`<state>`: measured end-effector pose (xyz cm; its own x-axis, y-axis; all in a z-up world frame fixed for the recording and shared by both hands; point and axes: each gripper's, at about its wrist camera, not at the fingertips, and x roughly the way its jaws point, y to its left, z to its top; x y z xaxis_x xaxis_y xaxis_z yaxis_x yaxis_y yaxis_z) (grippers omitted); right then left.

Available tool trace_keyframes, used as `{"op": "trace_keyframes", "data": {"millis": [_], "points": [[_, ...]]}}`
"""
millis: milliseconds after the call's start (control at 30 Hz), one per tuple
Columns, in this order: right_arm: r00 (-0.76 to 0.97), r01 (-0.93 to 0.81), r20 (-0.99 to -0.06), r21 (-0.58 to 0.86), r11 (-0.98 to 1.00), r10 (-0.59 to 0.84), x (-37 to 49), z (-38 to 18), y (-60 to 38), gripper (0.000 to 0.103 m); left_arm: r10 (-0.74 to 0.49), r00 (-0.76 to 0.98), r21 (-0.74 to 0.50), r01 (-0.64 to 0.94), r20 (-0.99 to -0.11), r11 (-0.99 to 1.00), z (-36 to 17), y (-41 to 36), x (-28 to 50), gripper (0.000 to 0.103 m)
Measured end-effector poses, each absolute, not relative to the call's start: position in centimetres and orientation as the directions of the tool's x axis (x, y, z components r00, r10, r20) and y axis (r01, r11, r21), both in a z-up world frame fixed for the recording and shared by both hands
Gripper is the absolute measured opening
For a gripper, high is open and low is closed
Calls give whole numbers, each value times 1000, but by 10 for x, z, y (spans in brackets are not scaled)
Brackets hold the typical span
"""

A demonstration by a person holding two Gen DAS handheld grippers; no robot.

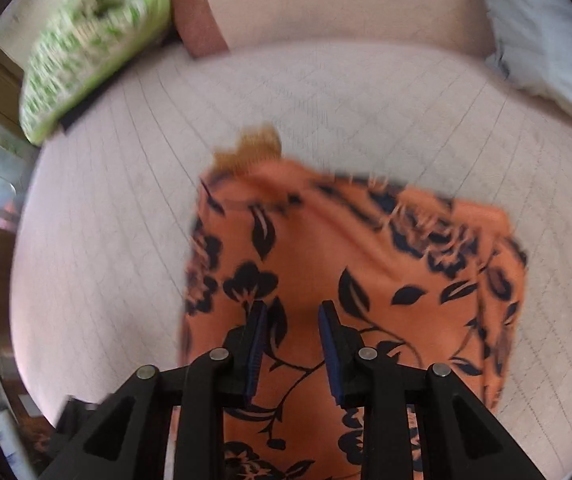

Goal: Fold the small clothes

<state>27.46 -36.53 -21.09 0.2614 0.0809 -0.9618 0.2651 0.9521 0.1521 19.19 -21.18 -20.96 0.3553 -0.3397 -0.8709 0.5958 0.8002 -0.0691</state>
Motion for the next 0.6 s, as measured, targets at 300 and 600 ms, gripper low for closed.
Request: {"op": "trace_keyframes", "data": {"millis": [300, 600], "points": [[226, 320, -974, 104, 942, 30, 291, -215, -359, 34, -339, 337, -49, 641, -878, 766, -212, -197, 183, 99], [359, 408, -933, 125, 905, -32, 244, -160, -369, 34, -347, 423, -74, 540, -837, 838, -189, -141, 202, 99]]}}
